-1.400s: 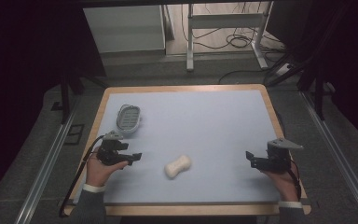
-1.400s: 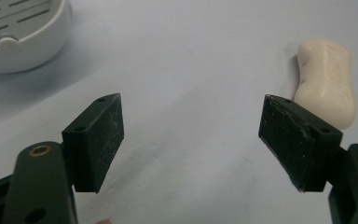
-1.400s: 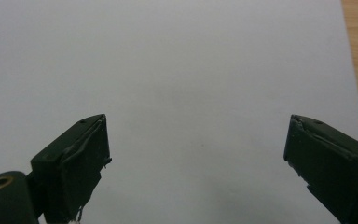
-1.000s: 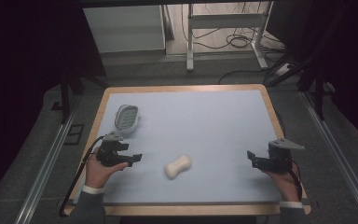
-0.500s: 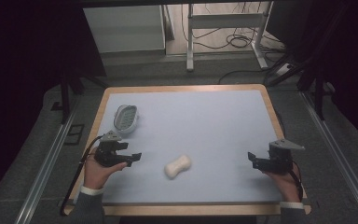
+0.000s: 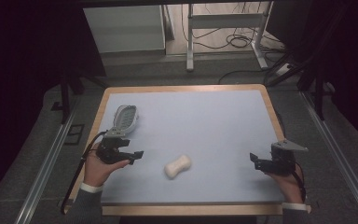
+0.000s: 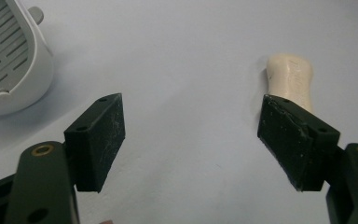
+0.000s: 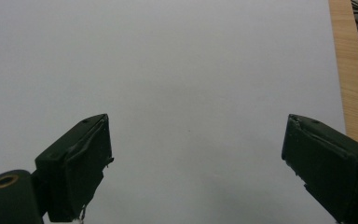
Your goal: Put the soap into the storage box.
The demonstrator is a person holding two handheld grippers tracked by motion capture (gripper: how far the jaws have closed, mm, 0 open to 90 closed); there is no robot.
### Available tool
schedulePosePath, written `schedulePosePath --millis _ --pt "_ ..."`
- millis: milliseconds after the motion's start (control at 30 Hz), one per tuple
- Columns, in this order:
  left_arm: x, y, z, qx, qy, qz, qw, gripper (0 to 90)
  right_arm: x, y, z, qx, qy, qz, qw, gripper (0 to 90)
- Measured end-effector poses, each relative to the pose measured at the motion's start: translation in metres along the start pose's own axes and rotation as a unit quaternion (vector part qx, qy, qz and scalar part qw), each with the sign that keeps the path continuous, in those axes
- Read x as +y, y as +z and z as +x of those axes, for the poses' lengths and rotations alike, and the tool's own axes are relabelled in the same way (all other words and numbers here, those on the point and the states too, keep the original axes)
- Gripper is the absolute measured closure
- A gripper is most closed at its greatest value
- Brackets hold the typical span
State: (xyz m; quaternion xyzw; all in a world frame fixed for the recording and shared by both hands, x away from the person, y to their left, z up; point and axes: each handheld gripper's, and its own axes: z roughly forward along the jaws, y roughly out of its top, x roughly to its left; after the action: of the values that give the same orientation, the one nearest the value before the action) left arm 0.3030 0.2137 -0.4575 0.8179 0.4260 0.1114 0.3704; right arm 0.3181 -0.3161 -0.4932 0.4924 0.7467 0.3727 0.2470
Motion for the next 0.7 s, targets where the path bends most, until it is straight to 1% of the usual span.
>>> schedulePosePath --millis 67,133,200,267,367,433,600,700 --pt "0.002 0.0 -0.002 0.001 0.002 0.004 1.0 23.1 -0.001 0.0 -0.001 0.0 0.001 0.0 1.0 8.1" --pt "0.004 0.0 -0.005 -0.002 0.004 0.005 1.0 23.1 -0.001 -0.001 -0.001 -0.001 0.003 0.0 1.0 8.2" --pt "0.006 0.002 -0.007 0.0 0.009 0.011 0.9999 23.0 -0.001 -0.001 -0.001 -0.002 0.002 -0.001 1.0 8.2" --pt "0.007 0.004 -0.008 -0.001 0.011 0.015 0.9998 23.0 -0.001 -0.002 -0.001 -0.002 0.002 -0.001 1.0 8.2" --pt "0.013 0.007 -0.013 -0.003 0.02 0.019 0.9996 23.0 -0.001 -0.002 -0.001 -0.001 0.001 0.0 1.0 8.2" --pt "0.015 0.01 -0.015 -0.005 0.023 0.024 0.9994 22.7 -0.001 -0.001 -0.001 -0.003 0.002 0.001 1.0 8.1" --pt "0.018 0.015 -0.022 -0.01 0.03 0.033 0.999 22.4 -0.002 -0.003 -0.003 -0.004 0.004 -0.002 1.0 8.1" --pt "0.02 0.016 -0.024 -0.009 0.035 0.035 0.9987 22.4 -0.002 -0.004 -0.003 -0.004 0.005 -0.002 1.0 8.1"
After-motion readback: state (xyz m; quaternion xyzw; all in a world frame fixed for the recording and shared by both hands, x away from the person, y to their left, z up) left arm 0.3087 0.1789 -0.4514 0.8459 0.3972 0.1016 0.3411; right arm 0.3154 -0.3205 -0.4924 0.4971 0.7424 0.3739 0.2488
